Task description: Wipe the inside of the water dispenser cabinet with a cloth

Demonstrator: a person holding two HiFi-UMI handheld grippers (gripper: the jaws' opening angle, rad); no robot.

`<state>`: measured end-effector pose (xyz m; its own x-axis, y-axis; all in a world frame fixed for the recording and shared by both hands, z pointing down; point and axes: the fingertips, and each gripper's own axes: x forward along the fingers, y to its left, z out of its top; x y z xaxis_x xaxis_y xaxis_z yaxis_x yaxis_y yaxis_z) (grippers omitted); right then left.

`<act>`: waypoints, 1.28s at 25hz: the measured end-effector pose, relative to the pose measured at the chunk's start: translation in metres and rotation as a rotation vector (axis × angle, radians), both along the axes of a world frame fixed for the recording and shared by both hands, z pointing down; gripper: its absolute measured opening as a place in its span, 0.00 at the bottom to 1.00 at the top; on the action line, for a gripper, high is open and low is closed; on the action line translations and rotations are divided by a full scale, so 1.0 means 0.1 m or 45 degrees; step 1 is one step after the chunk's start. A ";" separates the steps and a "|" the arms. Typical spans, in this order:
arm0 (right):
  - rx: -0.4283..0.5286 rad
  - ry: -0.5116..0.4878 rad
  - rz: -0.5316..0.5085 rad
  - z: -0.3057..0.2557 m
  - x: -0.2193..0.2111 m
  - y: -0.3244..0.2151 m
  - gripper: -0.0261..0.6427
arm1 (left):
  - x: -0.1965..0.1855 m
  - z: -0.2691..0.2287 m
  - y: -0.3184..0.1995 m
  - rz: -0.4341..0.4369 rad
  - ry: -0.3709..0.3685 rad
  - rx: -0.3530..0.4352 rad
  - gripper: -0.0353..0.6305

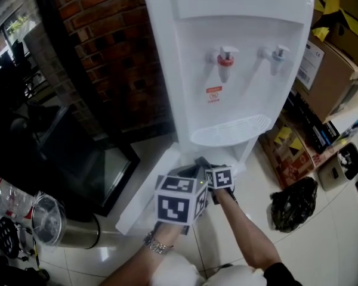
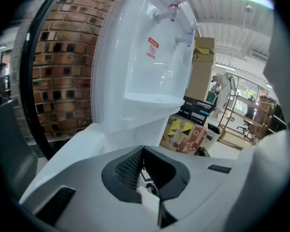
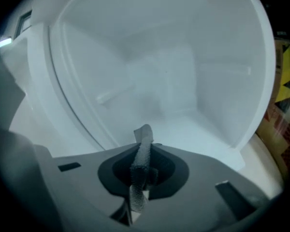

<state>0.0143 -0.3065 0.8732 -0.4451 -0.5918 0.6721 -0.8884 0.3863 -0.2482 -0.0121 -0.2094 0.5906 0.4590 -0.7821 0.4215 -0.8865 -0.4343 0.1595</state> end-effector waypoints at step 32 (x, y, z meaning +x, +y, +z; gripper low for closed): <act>0.053 0.272 0.536 0.12 1.42 -0.13 0.07 | 0.05 0.02 0.02 0.026 -0.021 -0.005 0.05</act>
<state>0.1566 -0.3196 0.8856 -0.0153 -0.7196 0.6943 -0.9993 -0.0125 -0.0349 -0.0075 -0.2074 0.5930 0.4679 -0.7706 0.4326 -0.8799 -0.4520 0.1466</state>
